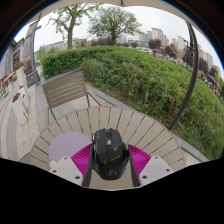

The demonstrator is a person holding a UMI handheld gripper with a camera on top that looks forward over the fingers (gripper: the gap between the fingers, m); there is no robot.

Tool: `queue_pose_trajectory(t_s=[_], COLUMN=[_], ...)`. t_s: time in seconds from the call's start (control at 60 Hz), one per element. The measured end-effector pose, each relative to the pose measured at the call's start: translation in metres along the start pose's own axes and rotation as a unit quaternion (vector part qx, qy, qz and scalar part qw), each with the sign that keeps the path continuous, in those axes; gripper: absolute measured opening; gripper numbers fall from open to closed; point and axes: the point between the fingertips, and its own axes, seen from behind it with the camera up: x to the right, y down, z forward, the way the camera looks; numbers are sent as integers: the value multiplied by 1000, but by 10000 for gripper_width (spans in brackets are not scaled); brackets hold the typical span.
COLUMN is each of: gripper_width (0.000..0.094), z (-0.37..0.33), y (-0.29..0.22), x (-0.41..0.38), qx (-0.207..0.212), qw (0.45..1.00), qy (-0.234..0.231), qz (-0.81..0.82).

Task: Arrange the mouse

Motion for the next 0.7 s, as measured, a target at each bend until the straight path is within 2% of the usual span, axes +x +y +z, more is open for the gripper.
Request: queue_pose_trajectory(t_s=[0.117, 0.233, 0.417, 0.467, 0.55, 0.583, 0.7], gripper_width=[575, 576, 576, 652, 871, 842, 841], z=[36, 79, 126, 130, 121, 114, 53], y=[-2, 20, 64, 77, 79, 72, 50], x=[-75, -135, -177, -183, -172, -164, -166], qx=[-5, -21, -50, -70, -82, -78, -63], qw=[1000, 1000, 999, 997, 996, 997, 998], qy=[-15, -17, -10, -11, 22, 28, 22], qz=[8, 2, -11, -2, 7, 5, 20])
